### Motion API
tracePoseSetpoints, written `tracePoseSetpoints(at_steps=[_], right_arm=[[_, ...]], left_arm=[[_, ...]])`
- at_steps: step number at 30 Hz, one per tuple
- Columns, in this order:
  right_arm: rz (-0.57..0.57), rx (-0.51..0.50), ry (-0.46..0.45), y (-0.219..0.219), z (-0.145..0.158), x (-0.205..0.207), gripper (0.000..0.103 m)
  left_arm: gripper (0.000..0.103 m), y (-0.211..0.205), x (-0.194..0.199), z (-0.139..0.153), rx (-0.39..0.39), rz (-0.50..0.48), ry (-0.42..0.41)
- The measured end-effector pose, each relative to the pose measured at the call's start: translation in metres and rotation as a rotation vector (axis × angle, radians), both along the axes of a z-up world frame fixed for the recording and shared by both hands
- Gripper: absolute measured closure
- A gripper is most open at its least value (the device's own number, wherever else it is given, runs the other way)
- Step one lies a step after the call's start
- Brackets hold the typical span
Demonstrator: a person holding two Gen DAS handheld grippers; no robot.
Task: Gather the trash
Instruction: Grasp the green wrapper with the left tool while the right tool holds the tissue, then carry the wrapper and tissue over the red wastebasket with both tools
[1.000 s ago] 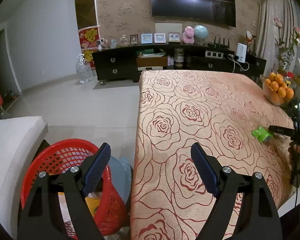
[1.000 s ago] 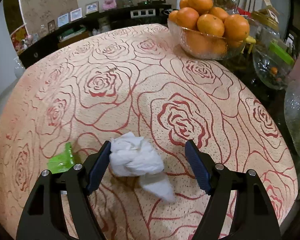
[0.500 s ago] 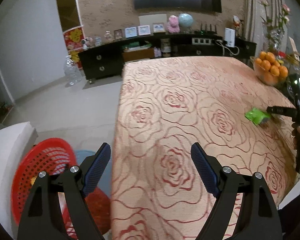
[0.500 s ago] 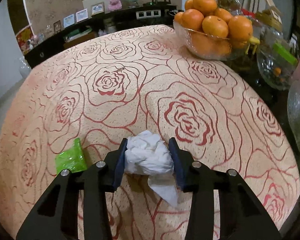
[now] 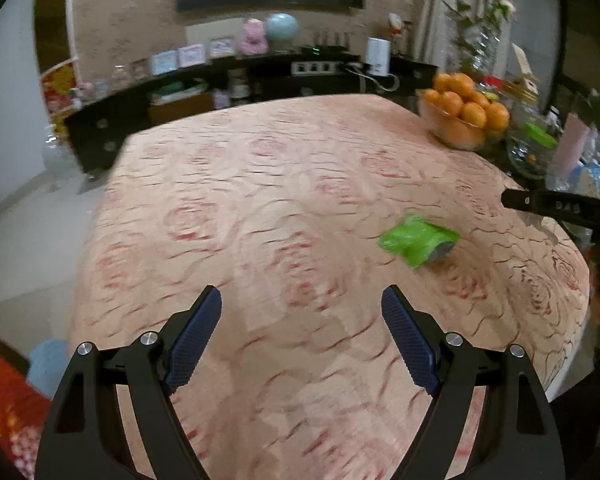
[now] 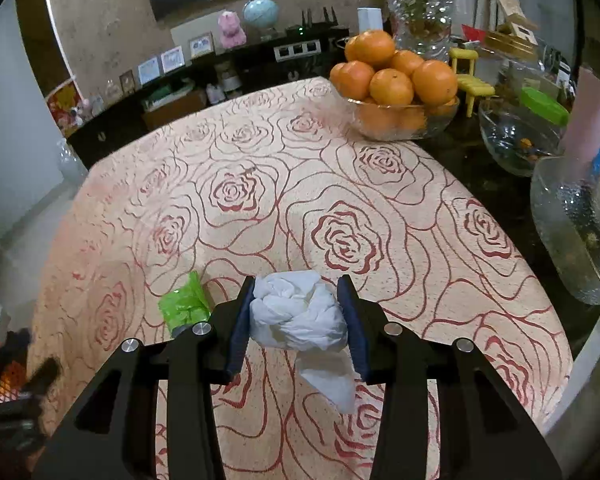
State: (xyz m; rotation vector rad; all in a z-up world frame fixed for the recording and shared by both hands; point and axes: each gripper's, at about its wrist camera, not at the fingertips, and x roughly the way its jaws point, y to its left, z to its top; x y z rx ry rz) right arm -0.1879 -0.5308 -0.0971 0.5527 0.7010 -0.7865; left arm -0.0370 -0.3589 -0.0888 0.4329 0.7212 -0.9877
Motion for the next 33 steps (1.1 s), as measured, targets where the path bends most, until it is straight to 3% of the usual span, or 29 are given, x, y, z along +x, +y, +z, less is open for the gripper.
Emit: tracePoseSetpoints(at_steps=[7,13,18,24,28,33], right_arm=[[-0.017,0.014,-0.018,-0.006,0.002,-0.006,0.063],[-0.009,0.023,-0.027,-0.006,0.001,-0.007,0.063],[-0.005,0.034,-0.031,-0.006,-0.001,-0.007,0.063],[0.009,0.042,-0.028,-0.004,-0.003,-0.002,0.063],[0.007,0.042,-0.029,-0.004,-0.003,-0.002,0.063],[0.004,0.05,-0.026,-0.005,-0.005,-0.002,0.063]], left_arm=[[0.024,-0.068,-0.019,-0.022,0.067,-0.169,-0.026],[0.024,-0.103,-0.019,-0.035,0.078,-0.239,0.027],[0.024,-0.124,-0.022,-0.049,0.119,-0.277,0.014],[0.024,-0.134,-0.021,-0.052,0.088,-0.291,0.082],[0.053,-0.136,-0.022,-0.052,0.09,-0.298,0.073],[0.062,-0.13,-0.018,-0.05,0.084,-0.274,0.077]])
